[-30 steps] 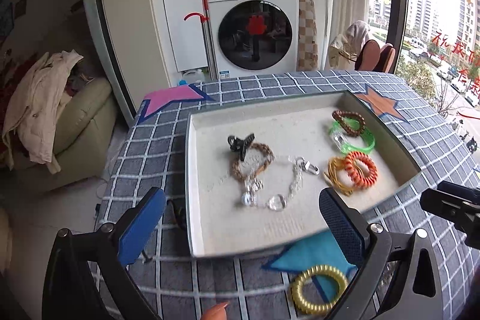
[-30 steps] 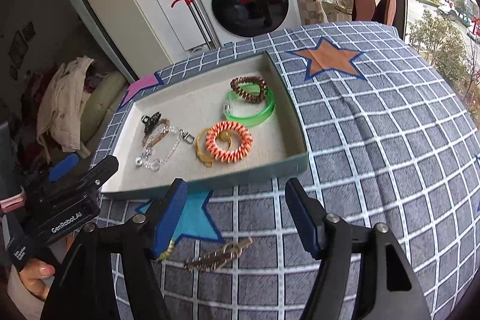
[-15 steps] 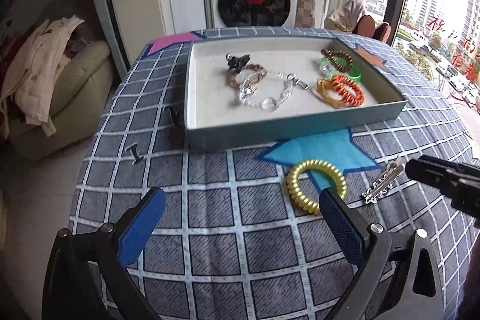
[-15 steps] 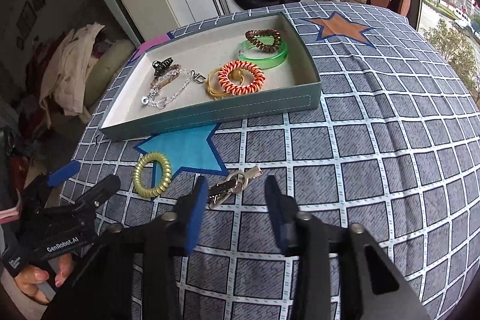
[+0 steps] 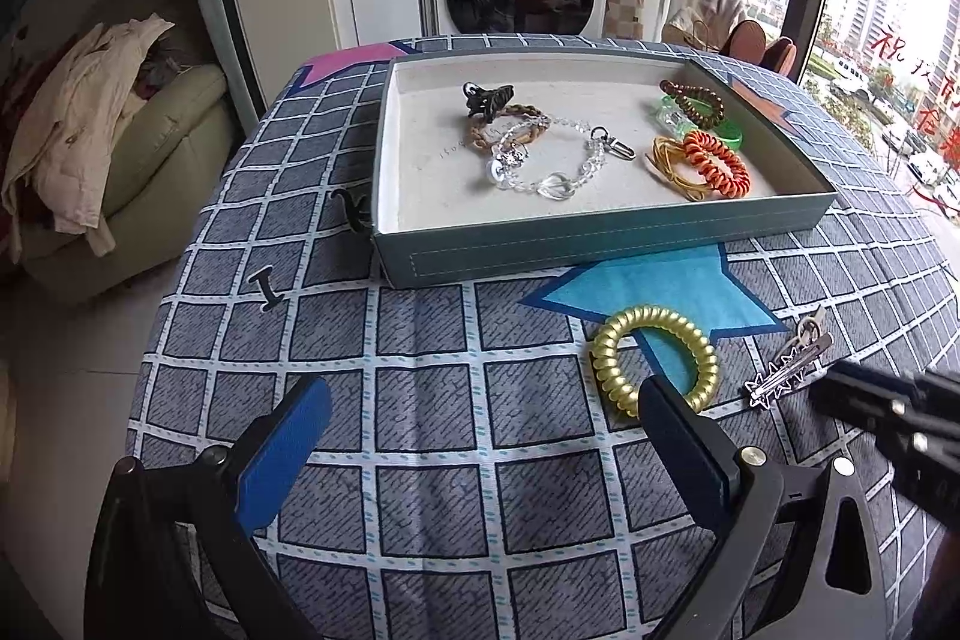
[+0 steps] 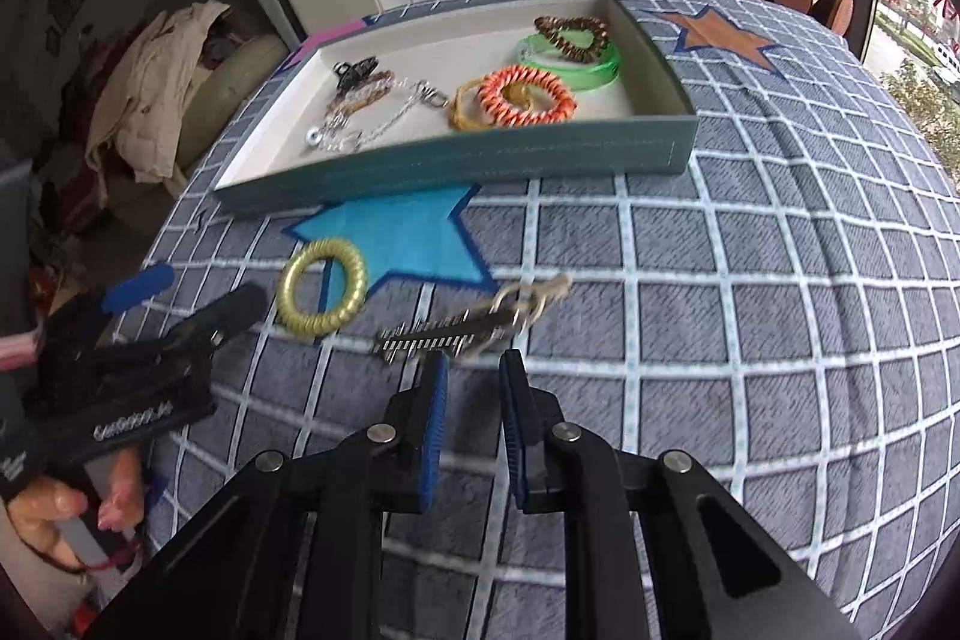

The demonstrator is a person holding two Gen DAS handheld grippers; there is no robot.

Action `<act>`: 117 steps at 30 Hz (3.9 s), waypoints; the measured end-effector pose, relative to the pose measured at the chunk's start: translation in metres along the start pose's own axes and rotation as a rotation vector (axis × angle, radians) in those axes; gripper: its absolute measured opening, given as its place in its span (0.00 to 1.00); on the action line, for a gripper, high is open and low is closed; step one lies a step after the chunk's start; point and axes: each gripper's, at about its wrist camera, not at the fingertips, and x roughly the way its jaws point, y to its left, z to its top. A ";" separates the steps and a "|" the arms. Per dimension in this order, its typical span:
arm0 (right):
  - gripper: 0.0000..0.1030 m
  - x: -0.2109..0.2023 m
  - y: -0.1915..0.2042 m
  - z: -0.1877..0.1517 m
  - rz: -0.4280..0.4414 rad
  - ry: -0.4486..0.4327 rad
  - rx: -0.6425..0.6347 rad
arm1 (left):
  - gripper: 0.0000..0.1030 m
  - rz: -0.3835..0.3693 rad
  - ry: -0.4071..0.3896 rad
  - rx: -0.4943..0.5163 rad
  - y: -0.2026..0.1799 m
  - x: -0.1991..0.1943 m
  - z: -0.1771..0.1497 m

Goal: Organize jewelry
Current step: 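Grasp the silver barrette with the right tool while the left tool grasps the yellow coil band, then carry the barrette and yellow coil band over the tray, then drop the barrette onto the orange coil while the left tool releases the yellow coil band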

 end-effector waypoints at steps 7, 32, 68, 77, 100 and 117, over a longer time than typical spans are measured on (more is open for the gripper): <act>0.20 -0.011 0.005 -0.002 0.005 -0.036 -0.073 | 1.00 -0.005 0.008 0.000 -0.003 0.002 0.002; 0.21 0.000 0.014 0.000 0.052 0.005 -0.179 | 1.00 -0.001 0.034 0.026 -0.016 0.015 0.010; 0.11 -0.044 0.021 0.002 -0.021 -0.098 -0.140 | 0.30 -0.229 -0.011 0.058 -0.026 -0.029 0.016; 0.11 -0.058 0.013 0.021 -0.006 -0.148 -0.097 | 0.30 -0.217 -0.059 0.036 -0.016 -0.041 0.029; 0.11 -0.029 -0.027 0.107 -0.043 -0.198 0.010 | 0.30 -0.116 -0.089 0.026 -0.005 -0.002 0.088; 0.11 0.024 -0.054 0.144 -0.044 -0.147 0.076 | 0.30 0.033 -0.062 0.039 -0.012 0.055 0.112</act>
